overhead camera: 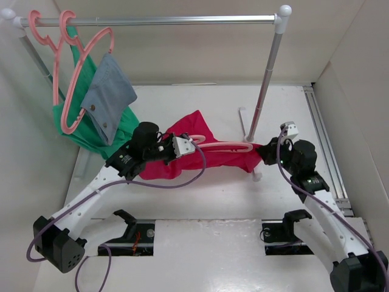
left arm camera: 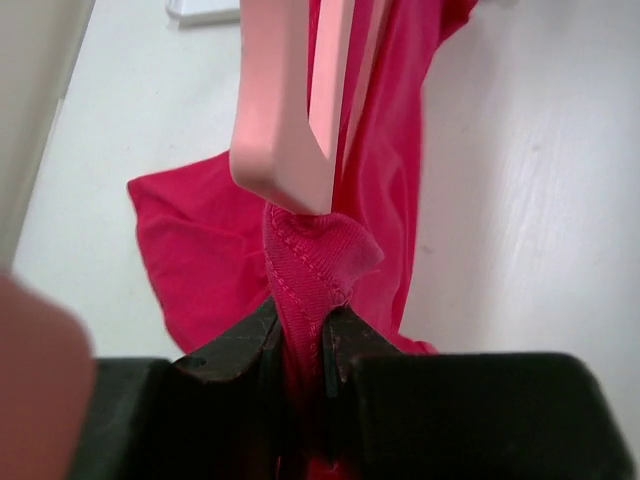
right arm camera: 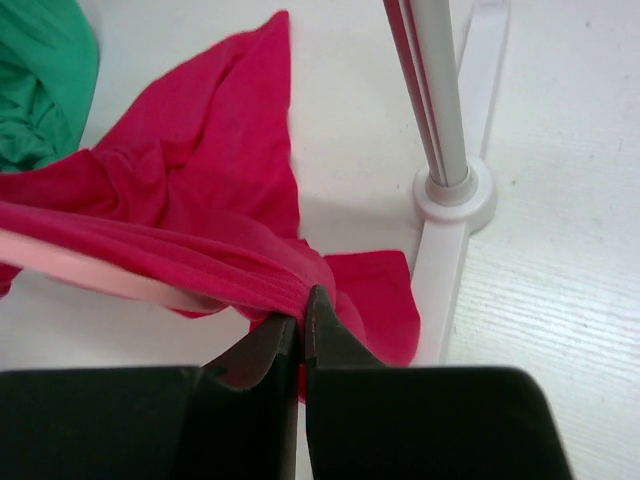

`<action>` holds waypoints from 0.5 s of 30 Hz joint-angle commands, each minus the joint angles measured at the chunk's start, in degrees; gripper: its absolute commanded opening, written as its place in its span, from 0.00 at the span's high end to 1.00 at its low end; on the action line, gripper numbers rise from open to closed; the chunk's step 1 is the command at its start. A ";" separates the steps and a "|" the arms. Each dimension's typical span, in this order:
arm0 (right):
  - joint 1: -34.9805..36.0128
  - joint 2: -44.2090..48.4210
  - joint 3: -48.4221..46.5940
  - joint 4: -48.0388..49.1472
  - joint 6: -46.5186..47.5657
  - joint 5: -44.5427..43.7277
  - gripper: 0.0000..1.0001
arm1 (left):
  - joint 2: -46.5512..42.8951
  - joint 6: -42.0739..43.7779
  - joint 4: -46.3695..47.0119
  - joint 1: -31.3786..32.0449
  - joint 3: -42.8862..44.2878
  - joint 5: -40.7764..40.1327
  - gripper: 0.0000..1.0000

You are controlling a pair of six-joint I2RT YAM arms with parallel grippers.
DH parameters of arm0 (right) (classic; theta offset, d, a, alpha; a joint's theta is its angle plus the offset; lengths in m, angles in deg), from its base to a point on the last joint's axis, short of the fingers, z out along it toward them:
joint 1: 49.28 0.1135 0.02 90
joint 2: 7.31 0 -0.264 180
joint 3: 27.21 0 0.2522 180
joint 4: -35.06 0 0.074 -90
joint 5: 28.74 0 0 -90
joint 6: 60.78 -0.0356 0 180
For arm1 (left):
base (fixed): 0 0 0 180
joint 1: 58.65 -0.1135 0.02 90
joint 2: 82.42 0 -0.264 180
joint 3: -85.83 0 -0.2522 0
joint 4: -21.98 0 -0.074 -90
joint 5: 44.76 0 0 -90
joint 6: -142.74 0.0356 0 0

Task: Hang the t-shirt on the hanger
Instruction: Place tshirt on hanger

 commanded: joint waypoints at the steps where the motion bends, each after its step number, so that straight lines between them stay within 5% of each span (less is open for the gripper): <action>1: -5.39 1.75 -4.18 -8.57 3.82 -0.79 1.00 | -0.21 7.02 1.12 -1.15 -1.99 -10.91 1.00; 10: -6.72 1.76 -14.47 -15.70 16.30 15.35 1.00 | 6.29 7.81 7.19 -1.15 -3.93 -27.18 1.00; 15: -6.72 -0.42 -16.58 -15.18 16.84 22.05 1.00 | 5.51 8.50 3.95 -1.15 -0.17 -17.65 1.00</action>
